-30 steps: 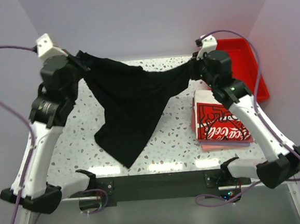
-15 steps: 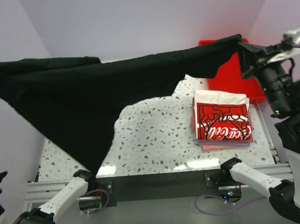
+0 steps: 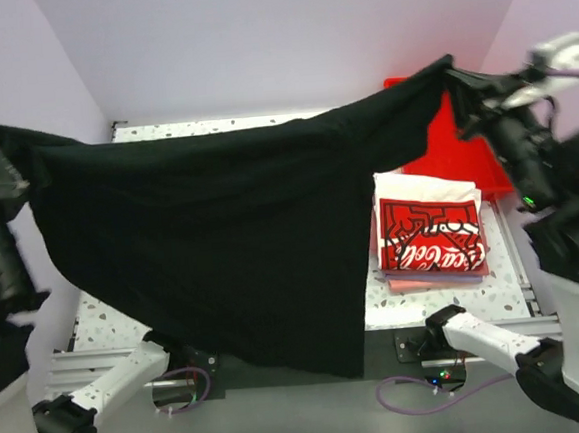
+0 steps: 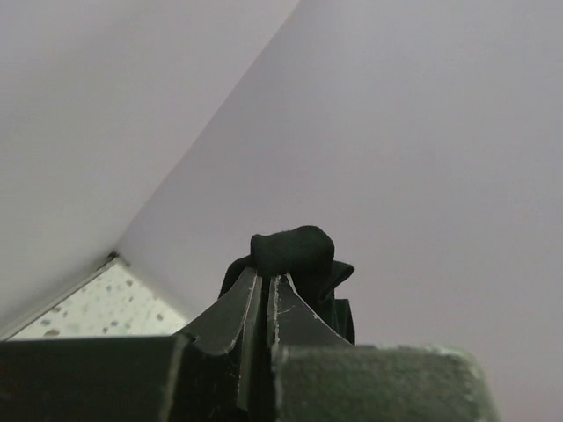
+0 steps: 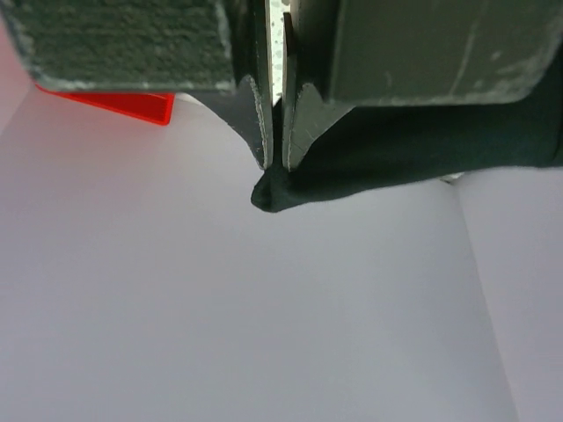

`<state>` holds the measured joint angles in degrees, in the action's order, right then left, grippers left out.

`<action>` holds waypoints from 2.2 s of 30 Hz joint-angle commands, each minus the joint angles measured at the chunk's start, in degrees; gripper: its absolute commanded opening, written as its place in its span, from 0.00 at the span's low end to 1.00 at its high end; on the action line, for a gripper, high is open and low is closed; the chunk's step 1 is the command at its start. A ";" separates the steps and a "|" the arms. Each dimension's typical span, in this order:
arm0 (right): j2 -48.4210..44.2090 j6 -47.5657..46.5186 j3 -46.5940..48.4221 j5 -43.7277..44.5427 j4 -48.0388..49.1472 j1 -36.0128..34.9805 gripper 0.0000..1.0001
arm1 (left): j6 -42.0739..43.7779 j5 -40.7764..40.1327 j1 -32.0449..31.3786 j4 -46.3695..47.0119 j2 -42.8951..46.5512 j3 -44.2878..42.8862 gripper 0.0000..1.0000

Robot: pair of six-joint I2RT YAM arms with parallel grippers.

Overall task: Fold and stack the t-shirts
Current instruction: Flatten the tshirt out

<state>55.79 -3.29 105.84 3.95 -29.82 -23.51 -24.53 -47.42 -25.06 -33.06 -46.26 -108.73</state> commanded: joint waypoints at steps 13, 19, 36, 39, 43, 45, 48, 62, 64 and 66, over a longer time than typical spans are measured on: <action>51.41 0.74 1.36 1.07 9.89 4.61 0.20 | -10.01 26.92 28.75 8.28 -38.88 29.20 0.89; 60.49 2.41 6.23 -3.33 6.44 4.61 0.99 | -10.18 30.89 28.75 8.62 -47.08 30.93 1.00; 43.61 17.34 -30.86 -9.57 11.71 -14.88 0.99 | -10.53 43.37 28.66 18.03 -47.08 47.37 1.00; 44.40 20.42 -33.94 -10.80 14.52 -16.48 0.99 | -11.41 44.25 28.57 18.56 -47.52 50.18 1.00; 47.65 21.57 -34.04 -11.68 14.35 -17.89 0.99 | -12.82 45.66 27.52 19.34 -47.87 54.58 1.00; 49.41 21.92 -34.56 -12.38 15.14 -17.89 0.99 | -14.04 45.14 26.12 19.70 -47.70 57.29 1.00; 51.43 22.19 -34.83 -12.04 14.62 -17.89 0.99 | -15.28 44.17 25.41 19.44 -47.26 60.99 1.00; 56.53 20.60 -33.77 -9.04 6.89 -13.59 0.99 | -35.28 44.34 5.94 18.12 -26.00 88.05 1.00; 56.88 19.56 -32.81 -8.69 5.92 -11.30 0.99 | -39.52 44.52 2.57 17.77 -22.48 90.17 1.00; 57.76 18.59 -30.62 -8.08 5.13 -9.12 0.99 | -44.87 44.96 -2.17 19.51 -19.50 92.81 1.00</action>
<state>110.65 17.02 73.45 -6.33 -19.86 -36.45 -56.16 -6.85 -22.35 -4.47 -65.65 -22.59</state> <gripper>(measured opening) 0.986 0.997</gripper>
